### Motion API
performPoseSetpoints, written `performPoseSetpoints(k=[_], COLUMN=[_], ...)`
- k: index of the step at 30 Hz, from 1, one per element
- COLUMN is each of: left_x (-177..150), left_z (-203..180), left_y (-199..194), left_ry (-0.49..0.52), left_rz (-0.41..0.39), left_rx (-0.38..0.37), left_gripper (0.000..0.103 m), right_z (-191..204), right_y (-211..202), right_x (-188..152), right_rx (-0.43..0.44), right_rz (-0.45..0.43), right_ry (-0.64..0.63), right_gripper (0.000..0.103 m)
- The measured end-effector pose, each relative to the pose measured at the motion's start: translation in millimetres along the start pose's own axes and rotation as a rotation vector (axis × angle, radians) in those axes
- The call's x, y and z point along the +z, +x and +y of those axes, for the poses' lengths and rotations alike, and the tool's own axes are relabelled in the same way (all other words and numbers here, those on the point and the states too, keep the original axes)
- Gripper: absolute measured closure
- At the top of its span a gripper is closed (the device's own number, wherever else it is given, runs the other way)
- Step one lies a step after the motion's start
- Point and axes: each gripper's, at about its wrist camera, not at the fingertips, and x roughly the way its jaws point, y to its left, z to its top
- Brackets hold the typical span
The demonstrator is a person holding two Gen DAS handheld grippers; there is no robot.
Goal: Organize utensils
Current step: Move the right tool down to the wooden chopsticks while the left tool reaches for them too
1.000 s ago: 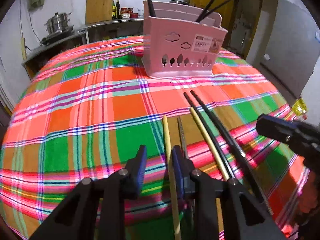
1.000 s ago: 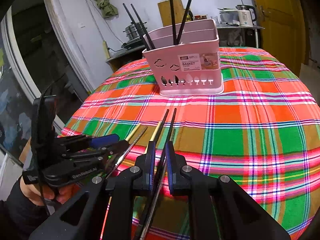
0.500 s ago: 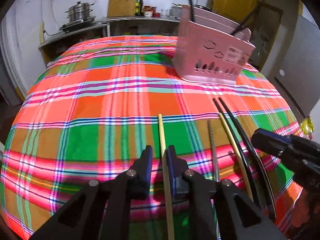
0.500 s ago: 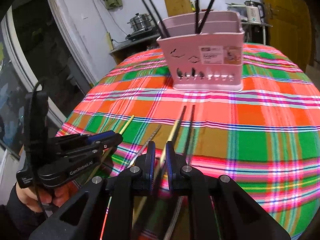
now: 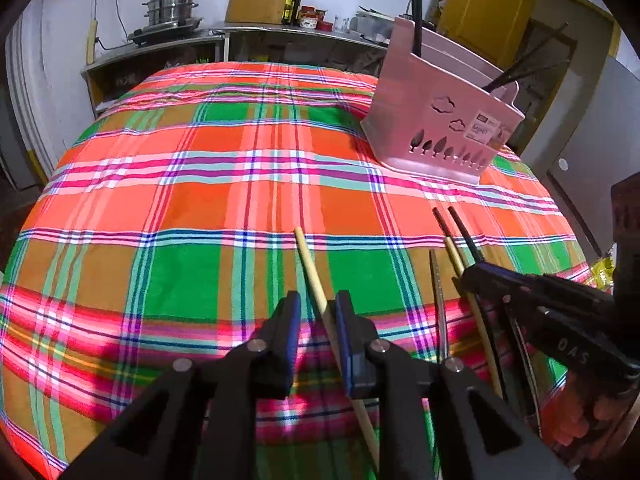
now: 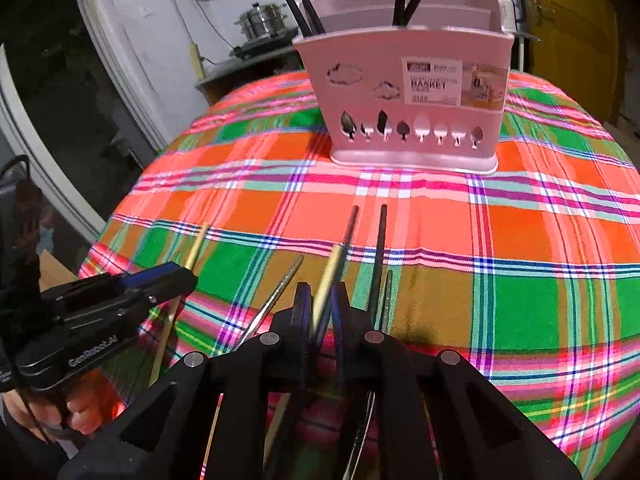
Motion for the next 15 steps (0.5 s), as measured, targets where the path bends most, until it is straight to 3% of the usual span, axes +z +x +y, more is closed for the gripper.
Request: performPoseSetpoints(k=[5,15], left_x=[2,3], left_z=[0,-4], left_y=[1,4], left_ry=[-0.004,0.016], left_rz=[0.004,0.007], left_rx=[-0.007,-0.007], left_gripper=[0.084,0.081], right_z=[6,3], right_y=[-6,4], right_x=[0,0], right_rx=[0.017,0.002], right_rz=[-0.022,0.017], right_ry=[-0.025,-0.018], right_gripper=[0.092,0.092])
